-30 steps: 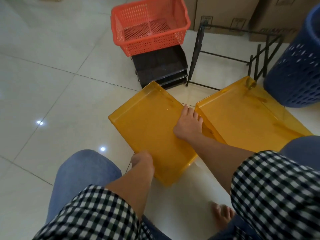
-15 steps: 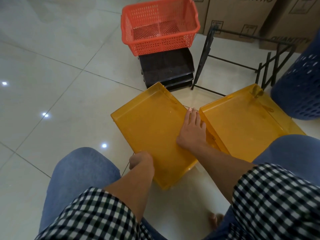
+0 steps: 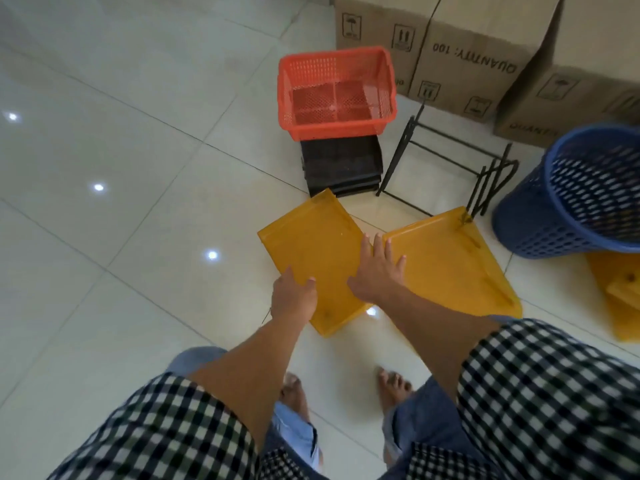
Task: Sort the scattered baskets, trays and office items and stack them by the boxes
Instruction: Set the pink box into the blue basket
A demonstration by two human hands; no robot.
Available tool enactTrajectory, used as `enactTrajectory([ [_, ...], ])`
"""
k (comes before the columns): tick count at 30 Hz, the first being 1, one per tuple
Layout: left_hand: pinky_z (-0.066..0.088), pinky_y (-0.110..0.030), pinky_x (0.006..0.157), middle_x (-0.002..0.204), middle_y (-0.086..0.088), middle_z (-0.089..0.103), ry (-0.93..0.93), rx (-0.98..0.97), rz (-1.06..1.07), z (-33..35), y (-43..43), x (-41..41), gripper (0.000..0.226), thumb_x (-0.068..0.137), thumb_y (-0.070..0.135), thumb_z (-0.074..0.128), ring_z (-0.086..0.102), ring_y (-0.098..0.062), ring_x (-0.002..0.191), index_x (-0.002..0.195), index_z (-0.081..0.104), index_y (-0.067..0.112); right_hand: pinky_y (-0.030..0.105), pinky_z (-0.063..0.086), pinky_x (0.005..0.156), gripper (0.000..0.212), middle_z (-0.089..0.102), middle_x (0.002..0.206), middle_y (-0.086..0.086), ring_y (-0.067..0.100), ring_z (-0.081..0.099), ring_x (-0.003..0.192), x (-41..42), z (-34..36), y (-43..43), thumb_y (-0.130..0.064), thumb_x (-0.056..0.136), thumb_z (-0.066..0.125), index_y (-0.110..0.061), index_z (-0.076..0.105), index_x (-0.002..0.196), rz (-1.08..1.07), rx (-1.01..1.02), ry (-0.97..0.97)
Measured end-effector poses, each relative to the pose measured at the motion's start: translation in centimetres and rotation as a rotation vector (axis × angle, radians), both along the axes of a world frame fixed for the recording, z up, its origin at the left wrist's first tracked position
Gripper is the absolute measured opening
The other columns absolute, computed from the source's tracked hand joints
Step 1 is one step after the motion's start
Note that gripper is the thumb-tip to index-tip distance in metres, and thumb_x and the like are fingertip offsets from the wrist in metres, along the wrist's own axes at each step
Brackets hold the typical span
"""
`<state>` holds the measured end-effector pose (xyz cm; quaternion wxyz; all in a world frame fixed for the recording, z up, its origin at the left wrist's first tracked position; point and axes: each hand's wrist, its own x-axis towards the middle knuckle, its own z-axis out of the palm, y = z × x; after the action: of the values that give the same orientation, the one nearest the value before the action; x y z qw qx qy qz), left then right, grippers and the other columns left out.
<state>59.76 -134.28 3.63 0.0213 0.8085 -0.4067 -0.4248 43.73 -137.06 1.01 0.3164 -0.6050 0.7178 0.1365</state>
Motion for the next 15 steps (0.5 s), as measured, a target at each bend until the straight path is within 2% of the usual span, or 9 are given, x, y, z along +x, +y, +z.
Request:
enactTrajectory([
  [4,0.028,-0.049,0.117,0.165,-0.008,0.021,-0.194,0.013,-0.291,12.0,1.8,1.3,0.064,0.104,0.054,0.037,0.026,-0.032,0.15,0.159,0.022,0.027,0.064,0.006,0.119,0.094,-0.011,0.169,0.009,0.033,-0.011,0.155,0.4,11.9,1.7,-0.054,0.097,0.052,-0.02,-0.008,0.161,0.057,-0.029,0.008],
  [7,0.027,-0.049,0.118,0.166,-0.009,0.018,-0.256,-0.009,-0.383,19.7,3.7,2.6,0.065,0.103,0.057,0.032,0.023,-0.032,0.151,0.16,0.02,0.027,0.064,0.005,0.12,0.093,-0.01,0.169,0.009,0.031,-0.011,0.155,0.8,19.7,3.1,-0.054,0.097,0.051,-0.02,-0.008,0.16,0.098,-0.077,-0.022],
  [10,0.023,-0.051,0.12,0.167,-0.01,0.015,-0.307,-0.002,-0.362,25.6,5.7,3.6,0.067,0.103,0.058,0.03,0.019,-0.033,0.152,0.16,0.016,0.026,0.063,0.004,0.12,0.091,-0.011,0.169,0.008,0.031,-0.012,0.155,1.3,25.8,4.3,-0.054,0.098,0.05,-0.02,-0.008,0.16,0.134,-0.092,-0.053],
  [15,0.02,-0.053,0.12,0.167,-0.009,0.013,-0.368,-0.002,-0.203,31.5,8.6,3.7,0.066,0.103,0.058,0.029,0.016,-0.034,0.152,0.16,0.016,0.027,0.062,0.003,0.122,0.09,-0.015,0.169,0.006,0.03,-0.013,0.155,2.9,32.2,6.7,-0.055,0.1,0.046,-0.022,-0.011,0.16,0.216,-0.102,-0.127],
])
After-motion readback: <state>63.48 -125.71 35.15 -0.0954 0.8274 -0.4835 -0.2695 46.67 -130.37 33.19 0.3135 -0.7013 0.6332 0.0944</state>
